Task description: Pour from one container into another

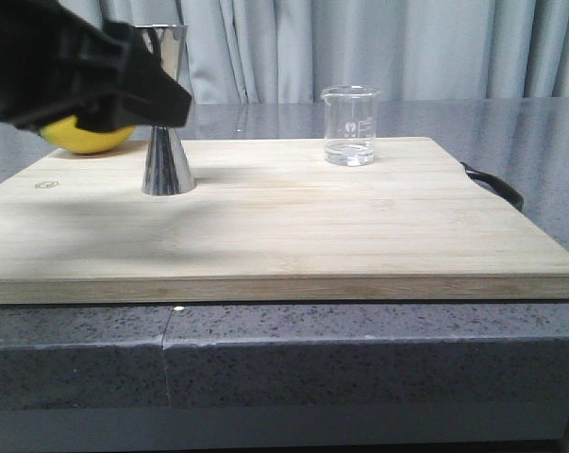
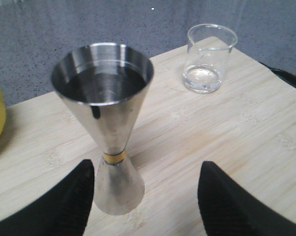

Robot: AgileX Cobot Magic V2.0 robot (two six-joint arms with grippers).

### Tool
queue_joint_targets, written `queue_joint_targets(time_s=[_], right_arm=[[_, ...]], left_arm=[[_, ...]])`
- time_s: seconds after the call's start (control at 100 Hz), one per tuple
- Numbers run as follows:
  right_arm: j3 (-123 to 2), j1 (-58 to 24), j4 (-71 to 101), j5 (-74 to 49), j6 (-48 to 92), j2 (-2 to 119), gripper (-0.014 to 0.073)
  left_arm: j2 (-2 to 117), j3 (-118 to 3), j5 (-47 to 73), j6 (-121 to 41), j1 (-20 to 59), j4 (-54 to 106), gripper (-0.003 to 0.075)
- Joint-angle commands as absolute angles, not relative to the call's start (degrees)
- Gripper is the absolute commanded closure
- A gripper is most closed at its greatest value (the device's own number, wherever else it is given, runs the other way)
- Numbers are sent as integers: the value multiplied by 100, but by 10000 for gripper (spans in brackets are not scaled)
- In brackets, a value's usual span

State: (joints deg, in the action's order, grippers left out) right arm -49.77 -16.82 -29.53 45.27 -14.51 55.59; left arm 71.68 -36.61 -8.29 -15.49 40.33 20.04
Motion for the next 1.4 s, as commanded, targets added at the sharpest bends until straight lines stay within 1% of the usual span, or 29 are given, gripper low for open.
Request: queue_joint_targets(time_s=[0.0,0.12,0.27,0.41,0.6,0.67,0.76,0.87,0.91,0.96,1.03,1.11,1.13,1.15,1.39], right_arm=[[-5168,-1652,-2810,4487,-1414,5449,39],[-5168,-1642,-2788,3917,-1313,5449,39],[-5168,-1408,-2587,3466,-634,5420,39],[-5168,-777,-2042,3059,-305,5316,39],[-5168,248,-1816,1743,-305,4747,71],[-5168,379,-1816,1200,-305,4410,97],[-5168,377,-1829,1041,-305,3965,145],[-5104,377,-1829,592,-315,3485,216],[-5031,377,-1818,363,-315,3291,250],[-4901,377,-1818,127,-315,3063,314],[-4619,377,-1818,-52,-315,2696,437],[-4256,377,-1818,-86,-315,2174,601],[-4155,377,-1804,-73,-315,2033,643],[-4061,377,-1788,-59,-315,1939,668],[-3063,377,-1647,-387,-381,451,666]], left_arm=[[6625,-3789,-760,-1633,3916,2013,294],[6013,-3789,-165,-1633,3536,1846,294],[5104,-3789,354,-1633,2965,1516,294],[4317,-3789,132,-1633,2392,1502,296],[3638,-3789,0,-1633,1852,1502,301],[3484,-3789,0,-1633,1783,1502,301],[3338,-3789,-116,-1633,1786,1502,307],[3222,-3789,-167,-1633,1786,1502,365],[3197,-3789,-167,-1633,1786,1502,407],[3161,-3789,-180,-1633,1786,1502,468],[3124,-3789,-249,-1633,1786,1502,574],[3039,-3789,-341,-1633,1786,1502,718],[3017,-3789,-340,-1633,1786,1502,741],[2982,-3789,-340,-1633,1786,1477,737],[2384,-3578,-365,-1633,1786,993,739]])
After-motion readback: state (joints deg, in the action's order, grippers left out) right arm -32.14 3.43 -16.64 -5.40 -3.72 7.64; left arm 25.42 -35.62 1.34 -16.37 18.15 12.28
